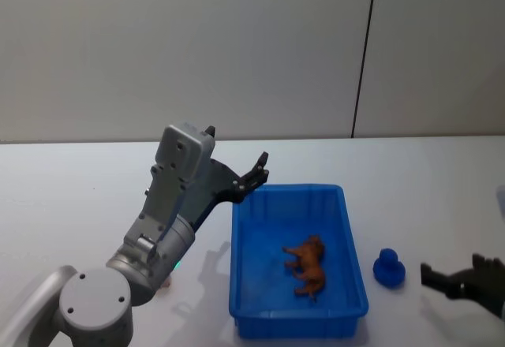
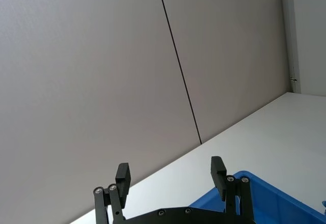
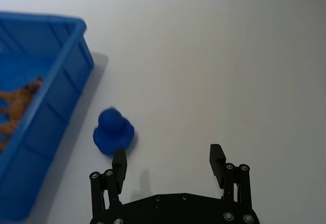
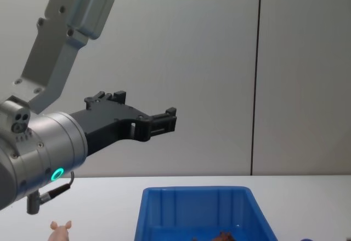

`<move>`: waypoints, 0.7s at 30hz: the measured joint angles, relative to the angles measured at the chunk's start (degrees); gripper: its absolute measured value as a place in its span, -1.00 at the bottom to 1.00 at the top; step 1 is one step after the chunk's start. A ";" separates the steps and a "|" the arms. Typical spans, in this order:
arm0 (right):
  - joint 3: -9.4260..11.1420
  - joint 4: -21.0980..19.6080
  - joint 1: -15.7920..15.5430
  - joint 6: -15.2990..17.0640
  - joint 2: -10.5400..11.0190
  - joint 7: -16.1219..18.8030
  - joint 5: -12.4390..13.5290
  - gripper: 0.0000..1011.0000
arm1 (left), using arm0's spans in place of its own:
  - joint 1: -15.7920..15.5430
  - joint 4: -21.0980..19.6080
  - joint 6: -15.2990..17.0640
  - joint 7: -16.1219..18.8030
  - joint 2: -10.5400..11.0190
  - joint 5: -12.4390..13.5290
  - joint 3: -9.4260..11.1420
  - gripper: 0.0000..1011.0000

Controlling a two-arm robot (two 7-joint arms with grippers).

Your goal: Pick up the two dolls from the table and place them into the box.

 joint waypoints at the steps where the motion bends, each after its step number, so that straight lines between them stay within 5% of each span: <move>1: -0.06 0.30 -0.01 0.17 0.03 0.20 -0.16 0.98 | 0.00 0.00 0.00 0.00 0.00 0.00 0.00 0.98; 8: -0.75 3.04 -0.01 0.37 0.18 2.02 -2.02 0.98 | 0.00 0.00 0.00 0.00 0.00 0.00 0.00 0.98; 21: -1.91 5.48 0.31 -6.15 -0.08 3.98 -5.95 0.98 | 0.00 0.00 0.00 0.00 0.00 0.00 0.00 0.98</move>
